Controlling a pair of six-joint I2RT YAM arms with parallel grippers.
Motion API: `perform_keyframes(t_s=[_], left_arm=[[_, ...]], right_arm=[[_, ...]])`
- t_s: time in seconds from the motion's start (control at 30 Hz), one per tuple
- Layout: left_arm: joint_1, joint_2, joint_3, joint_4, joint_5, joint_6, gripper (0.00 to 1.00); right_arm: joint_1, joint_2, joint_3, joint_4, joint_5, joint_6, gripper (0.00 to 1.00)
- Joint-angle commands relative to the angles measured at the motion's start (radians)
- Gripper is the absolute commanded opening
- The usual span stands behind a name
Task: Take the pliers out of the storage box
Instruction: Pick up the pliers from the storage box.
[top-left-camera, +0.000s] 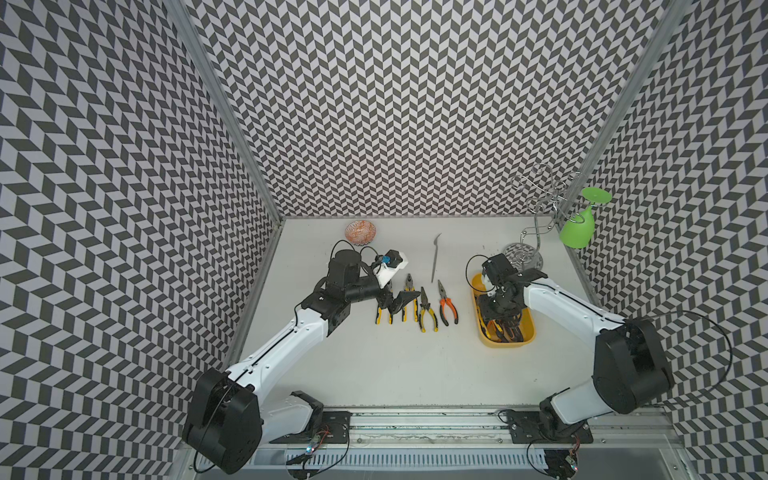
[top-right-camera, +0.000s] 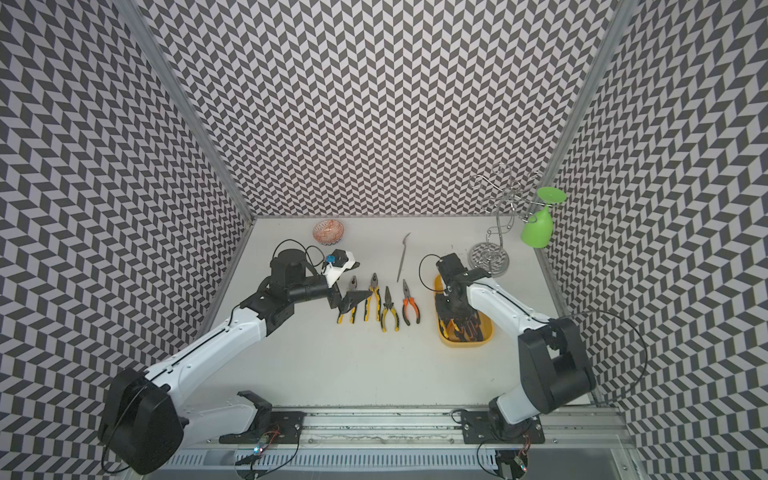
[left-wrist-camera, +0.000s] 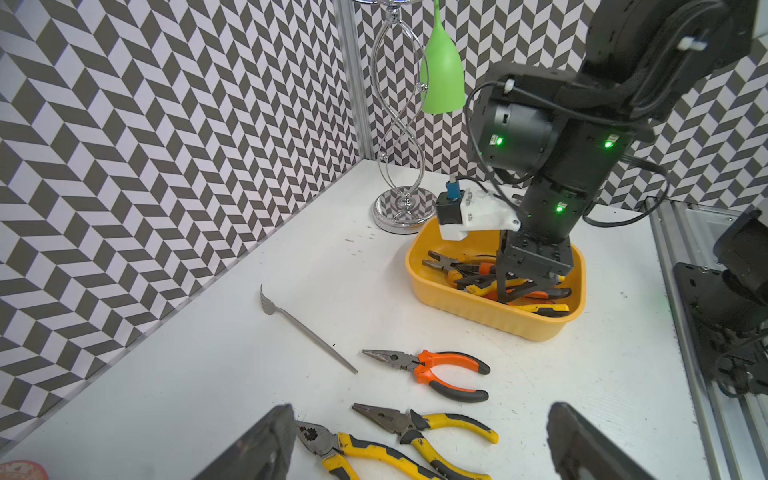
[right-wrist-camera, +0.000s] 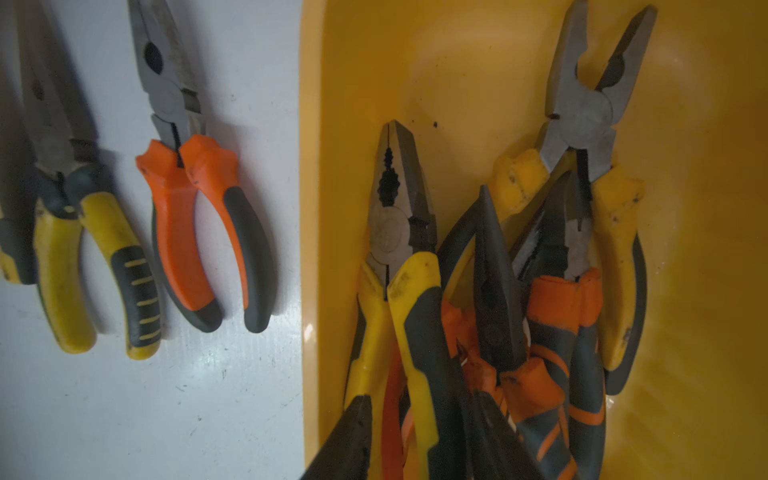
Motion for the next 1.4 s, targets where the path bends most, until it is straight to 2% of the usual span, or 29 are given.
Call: perform_keyframes(t_s=[0.0,0.2,0.43,0.53,0.67,0.83,0.97,1.1,1.17,1.37], left_arm=[[-0.002,0.005,0.03,-0.027,0.04,0.023,0.98],[-0.003,0.029,0.047,-0.051,0.05,0.036,0.98],[-0.002,0.033,0.041,-0.02,0.054,0.039,0.98],[0.0,0.029,0.034,0.001,0.026,0.0,0.98],[0.003,0.036,0.053,0.019,0.019,-0.082,0.98],[0.009,0.061,0.061,0.14,0.014,-0.275,0.98],[0.009,0.105,0.068,0.291,0.001,-0.528,0.98],[-0.009,0.15,0.054,0.437,-0.101,-0.765,0.98],[-0.031,0.166,0.04,0.504,-0.128,-0.818,0.97],[-0.125,0.23,0.108,0.444,-0.234,-0.941,0.9]], right_arm=[[0.004,0.019,-0.002,0.036,0.025,0.001,0.36],[0.004,-0.004,-0.007,0.04,0.047,0.012,0.2],[-0.001,-0.083,-0.019,0.077,0.058,0.005,0.06],[-0.003,-0.116,-0.027,0.099,0.07,0.008,0.0],[-0.012,-0.177,-0.054,0.156,0.071,0.023,0.0],[-0.017,-0.277,-0.087,0.256,0.066,0.042,0.0],[-0.017,-0.386,-0.151,0.423,-0.069,0.035,0.0],[-0.017,-0.47,-0.21,0.594,-0.19,0.085,0.0],[-0.017,-0.509,-0.248,0.686,-0.229,0.12,0.0],[-0.017,-0.587,-0.32,0.905,-0.325,0.151,0.0]])
